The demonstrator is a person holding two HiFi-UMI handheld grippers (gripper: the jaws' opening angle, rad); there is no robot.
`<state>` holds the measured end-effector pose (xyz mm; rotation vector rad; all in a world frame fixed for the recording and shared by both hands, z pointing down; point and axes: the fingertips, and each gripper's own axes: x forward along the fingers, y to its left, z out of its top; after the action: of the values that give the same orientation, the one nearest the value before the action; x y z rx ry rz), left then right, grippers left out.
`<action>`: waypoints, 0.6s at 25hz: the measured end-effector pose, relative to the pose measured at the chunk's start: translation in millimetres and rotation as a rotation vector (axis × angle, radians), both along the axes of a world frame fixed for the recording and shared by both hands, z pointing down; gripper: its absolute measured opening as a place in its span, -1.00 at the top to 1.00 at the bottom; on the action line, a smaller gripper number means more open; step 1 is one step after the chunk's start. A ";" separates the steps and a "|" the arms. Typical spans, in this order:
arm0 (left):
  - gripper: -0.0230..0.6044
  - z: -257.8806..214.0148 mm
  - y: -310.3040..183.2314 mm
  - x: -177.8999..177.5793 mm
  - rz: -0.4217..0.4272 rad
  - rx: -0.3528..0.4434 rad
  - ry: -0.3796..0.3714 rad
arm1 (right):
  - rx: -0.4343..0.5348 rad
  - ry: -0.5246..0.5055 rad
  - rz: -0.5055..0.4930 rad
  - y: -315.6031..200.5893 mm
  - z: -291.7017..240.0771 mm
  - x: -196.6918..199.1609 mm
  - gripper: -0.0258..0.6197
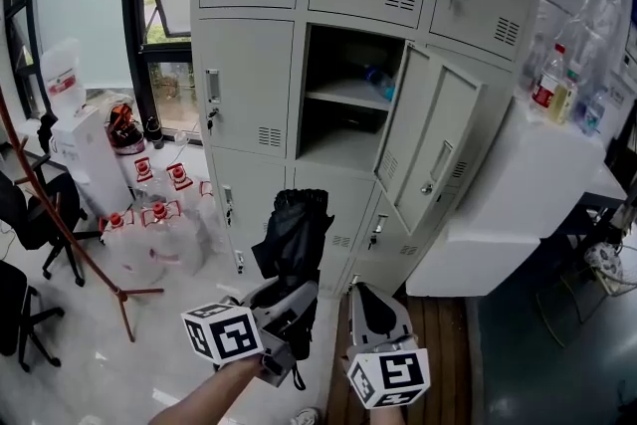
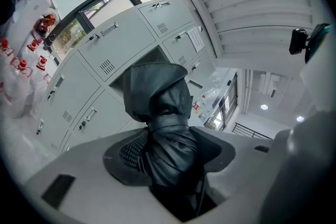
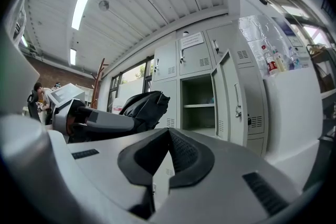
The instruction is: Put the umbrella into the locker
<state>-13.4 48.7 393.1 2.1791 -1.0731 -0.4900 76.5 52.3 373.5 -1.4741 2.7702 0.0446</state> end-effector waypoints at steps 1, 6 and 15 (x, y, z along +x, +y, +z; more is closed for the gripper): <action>0.17 -0.6 -4.4 3.2 -0.005 0.000 -0.002 | 0.001 -0.002 -0.008 -4.9 -0.5 2.5 0.91; 0.17 -1.2 -21.9 18.4 -0.030 -0.002 -0.021 | 0.012 -0.015 -0.038 -23.9 -3.6 16.6 0.91; 0.17 -0.8 -52.0 33.7 -0.046 -0.010 -0.025 | 0.015 -0.024 -0.045 -53.1 -4.7 37.6 0.91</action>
<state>20.4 -3.3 392.3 2.1614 -1.1387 -0.4780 114.1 -0.8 368.8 -1.3992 2.7766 0.0472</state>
